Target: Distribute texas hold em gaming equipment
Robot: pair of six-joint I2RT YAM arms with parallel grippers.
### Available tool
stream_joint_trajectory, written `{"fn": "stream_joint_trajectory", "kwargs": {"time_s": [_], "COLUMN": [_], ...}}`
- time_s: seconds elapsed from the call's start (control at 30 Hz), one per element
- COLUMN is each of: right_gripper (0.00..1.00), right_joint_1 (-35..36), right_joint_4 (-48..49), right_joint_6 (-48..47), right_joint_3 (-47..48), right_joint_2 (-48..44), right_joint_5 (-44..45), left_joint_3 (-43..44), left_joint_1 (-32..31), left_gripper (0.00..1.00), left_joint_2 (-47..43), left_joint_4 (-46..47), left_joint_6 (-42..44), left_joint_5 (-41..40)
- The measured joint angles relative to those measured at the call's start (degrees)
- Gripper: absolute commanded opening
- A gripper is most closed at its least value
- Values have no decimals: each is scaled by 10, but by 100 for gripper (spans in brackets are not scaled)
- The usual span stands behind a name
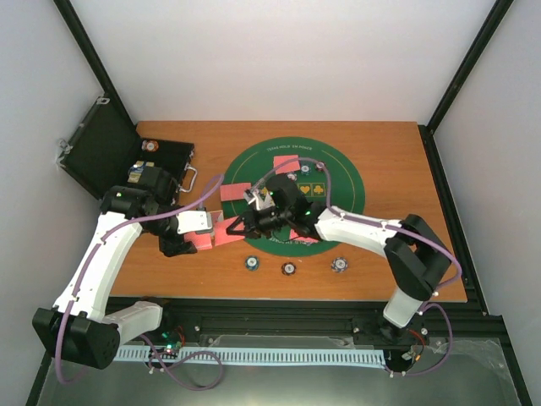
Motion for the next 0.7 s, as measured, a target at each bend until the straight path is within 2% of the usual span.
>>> {"fn": "stream_joint_trajectory", "kwargs": {"time_s": [0.17,0.33,0.5,0.7], "right_gripper": [3,3,3,3], "right_joint_1": [-54,-111,-114,-97], "right_joint_4": [-106,-316,-478,-617], "right_joint_6": [-72,-220,-347,-433], "right_joint_3": [17,169,351,465], "right_joint_2": [-44,-26,67,254], "right_joint_5": [15,131,367,699], "left_joint_3": [0,0,0,0], "left_joint_1": [0,0,0,0], "left_gripper": [3,3,3,3], "left_joint_2": [0,0,0,0], "left_joint_4": [0,0,0,0], "left_joint_6": [0,0,0,0], "left_joint_5": [2,2,2,2]}}
